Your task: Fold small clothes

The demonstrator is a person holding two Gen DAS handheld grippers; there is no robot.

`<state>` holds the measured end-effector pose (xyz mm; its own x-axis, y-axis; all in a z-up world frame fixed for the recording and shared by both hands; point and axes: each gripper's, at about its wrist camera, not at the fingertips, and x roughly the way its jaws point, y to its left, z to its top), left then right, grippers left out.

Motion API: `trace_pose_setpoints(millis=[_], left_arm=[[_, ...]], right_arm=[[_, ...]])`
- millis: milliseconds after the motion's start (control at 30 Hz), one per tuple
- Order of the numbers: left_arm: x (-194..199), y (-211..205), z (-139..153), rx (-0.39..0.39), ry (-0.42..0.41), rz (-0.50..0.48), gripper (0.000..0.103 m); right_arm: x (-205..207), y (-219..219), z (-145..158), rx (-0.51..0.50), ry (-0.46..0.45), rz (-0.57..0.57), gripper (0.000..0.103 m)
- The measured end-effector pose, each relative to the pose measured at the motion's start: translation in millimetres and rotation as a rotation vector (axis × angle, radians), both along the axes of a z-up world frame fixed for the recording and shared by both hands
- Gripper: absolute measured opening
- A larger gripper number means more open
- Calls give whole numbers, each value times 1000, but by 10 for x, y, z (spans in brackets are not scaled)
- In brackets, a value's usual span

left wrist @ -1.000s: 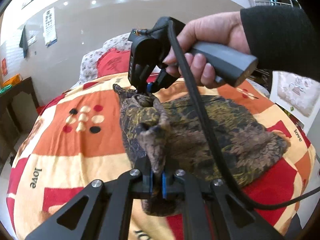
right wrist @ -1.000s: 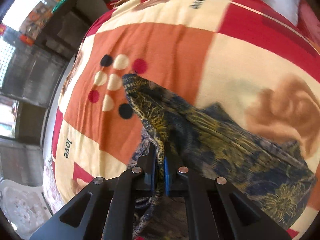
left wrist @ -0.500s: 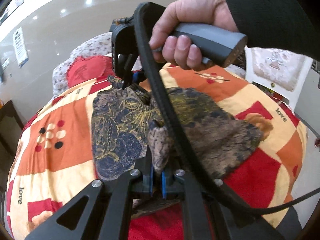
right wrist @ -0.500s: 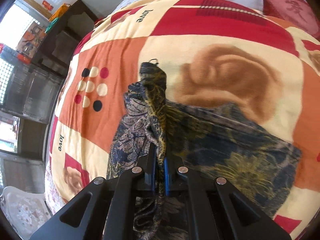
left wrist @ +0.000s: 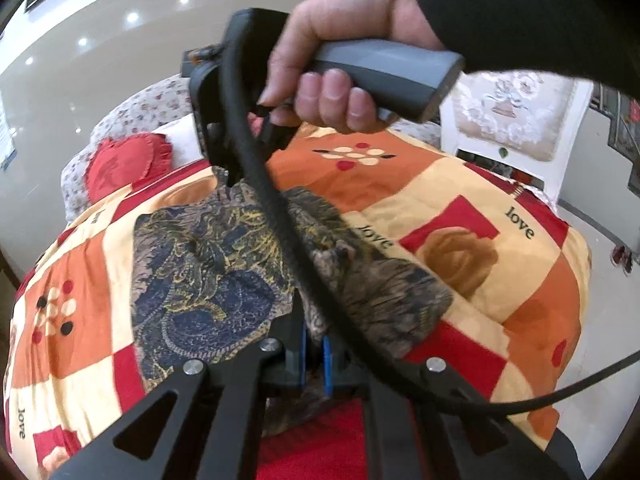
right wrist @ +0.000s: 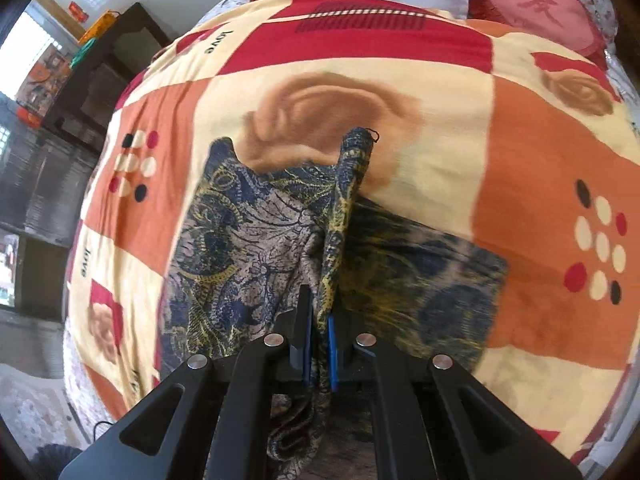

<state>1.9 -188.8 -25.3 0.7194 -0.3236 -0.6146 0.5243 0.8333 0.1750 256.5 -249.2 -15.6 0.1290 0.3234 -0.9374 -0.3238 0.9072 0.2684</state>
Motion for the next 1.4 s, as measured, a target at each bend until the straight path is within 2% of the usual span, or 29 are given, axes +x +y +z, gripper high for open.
trace_pose_setpoints(millis=[133, 267, 467, 533, 600, 667, 800, 900, 967, 1033, 1100, 1133, 1200, 1267, 1333, 1400], left_arm=[[19, -230, -40, 8, 20, -24, 5], [67, -418, -151, 17, 73, -35, 6], [90, -476, -318, 35, 116, -42, 6], [106, -477, -332, 34, 136, -55, 12], [93, -463, -324, 31, 148, -73, 22], [45, -407, -298, 24, 175, -101, 26], [-207, -79, -211, 24, 178, -140, 46], [-339, 292, -130, 6, 165, -105, 47], [-290, 667, -1, -70, 159, -15, 47], [-139, 887, 80, -140, 168, 77, 43], [156, 1042, 82, -210, 234, 178, 13], [304, 1060, 11, -234, 293, 206, 10], [491, 1054, -215, -247, 393, 247, 4], [550, 1042, -489, -243, 482, 273, 2], [484, 1071, -562, -268, 447, 263, 3], [453, 1086, -569, -276, 433, 259, 3]], right_arm=[[-5, -199, -19, -51, -7, 3, 0], [9, -400, -90, -108, -18, 0, 0], [-11, -548, -391, -172, -14, -8, 0], [-29, -582, -472, -174, -35, -26, 0], [-68, -595, -508, -173, -70, -37, 4], [-122, -618, -483, -175, -100, -43, 8], [-329, -809, -177, -111, -181, -124, 8], [-633, -984, 162, 12, -275, -183, 10], [-945, -997, 341, 108, -336, -153, 10], [-1236, -862, 434, 132, -390, -82, 10], [-1480, -677, 375, 108, -424, -27, 10], [-1497, -585, 325, 76, -440, -22, 10], [-1557, -411, 165, 18, -450, -42, 10], [-1554, -388, -86, -8, -401, -102, 10], [-1555, -394, -404, -58, -343, -150, 10], [-1610, -488, -535, -18, -367, -196, 9]])
